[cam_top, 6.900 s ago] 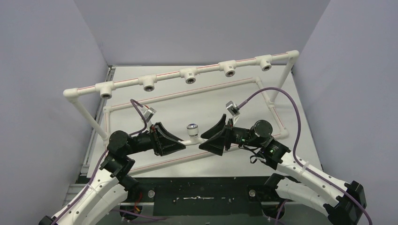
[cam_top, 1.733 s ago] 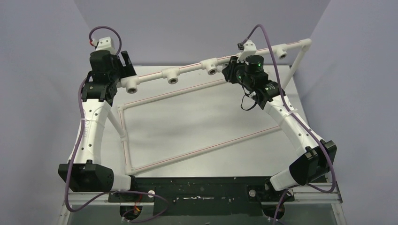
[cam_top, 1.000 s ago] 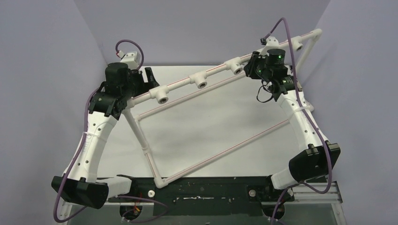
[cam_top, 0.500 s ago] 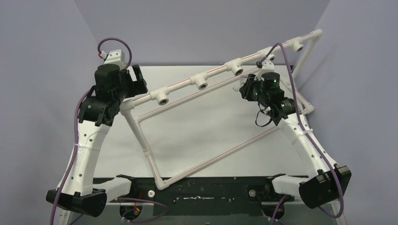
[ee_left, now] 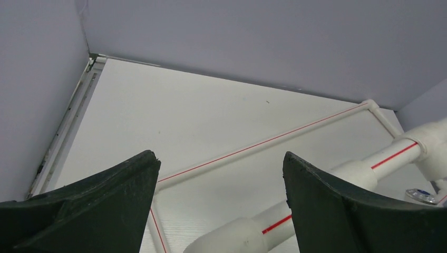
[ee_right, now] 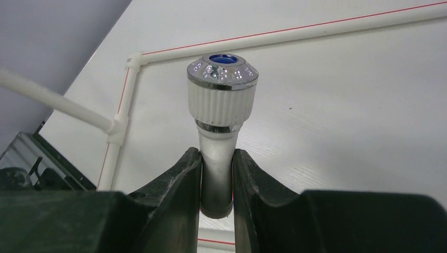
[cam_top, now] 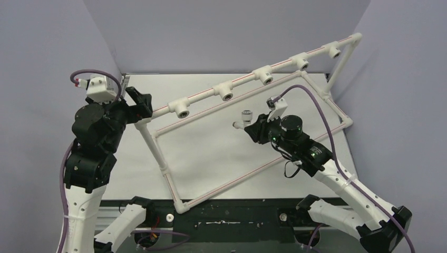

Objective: Install the water faucets

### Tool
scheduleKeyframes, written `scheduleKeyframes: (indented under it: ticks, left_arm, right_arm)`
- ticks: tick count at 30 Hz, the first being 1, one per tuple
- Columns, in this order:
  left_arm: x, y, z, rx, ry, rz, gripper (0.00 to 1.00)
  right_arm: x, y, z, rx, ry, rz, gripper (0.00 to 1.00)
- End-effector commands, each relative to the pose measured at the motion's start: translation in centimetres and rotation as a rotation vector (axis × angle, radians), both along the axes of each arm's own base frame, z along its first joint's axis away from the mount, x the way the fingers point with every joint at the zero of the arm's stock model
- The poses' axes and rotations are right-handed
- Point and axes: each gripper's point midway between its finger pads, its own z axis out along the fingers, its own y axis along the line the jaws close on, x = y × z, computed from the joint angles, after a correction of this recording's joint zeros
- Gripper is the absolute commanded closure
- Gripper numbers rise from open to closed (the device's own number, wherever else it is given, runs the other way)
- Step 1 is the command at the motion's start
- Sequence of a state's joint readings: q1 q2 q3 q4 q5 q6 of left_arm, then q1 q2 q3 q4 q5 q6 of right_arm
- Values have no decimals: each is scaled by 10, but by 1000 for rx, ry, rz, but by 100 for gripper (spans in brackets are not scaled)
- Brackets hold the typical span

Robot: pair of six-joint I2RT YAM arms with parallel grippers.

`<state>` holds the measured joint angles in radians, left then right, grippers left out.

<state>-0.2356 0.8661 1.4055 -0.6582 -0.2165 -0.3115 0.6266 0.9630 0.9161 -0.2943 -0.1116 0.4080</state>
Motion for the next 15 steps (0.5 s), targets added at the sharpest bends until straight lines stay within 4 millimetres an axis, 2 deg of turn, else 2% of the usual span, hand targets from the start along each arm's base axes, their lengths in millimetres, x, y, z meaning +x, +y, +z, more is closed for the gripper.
scheduleKeyframes:
  ticks: [1,6,10,15]
  left_arm:
    - [-5,-17,11,-5,-81,-99,15]
    - [-8,-28,-7,11,-72,-162,11]
    - [-1,-36,-20,17,-56,-191,11]
    - [4,-46,0,13,-94,-235,11]
  right_arm:
    - [-14,26,54,118,-201,85,100]
    - [-42,47,79,186,-290,197,100]
    - [-55,57,87,194,-316,245,100]
    - [-64,64,85,186,-319,262,100]
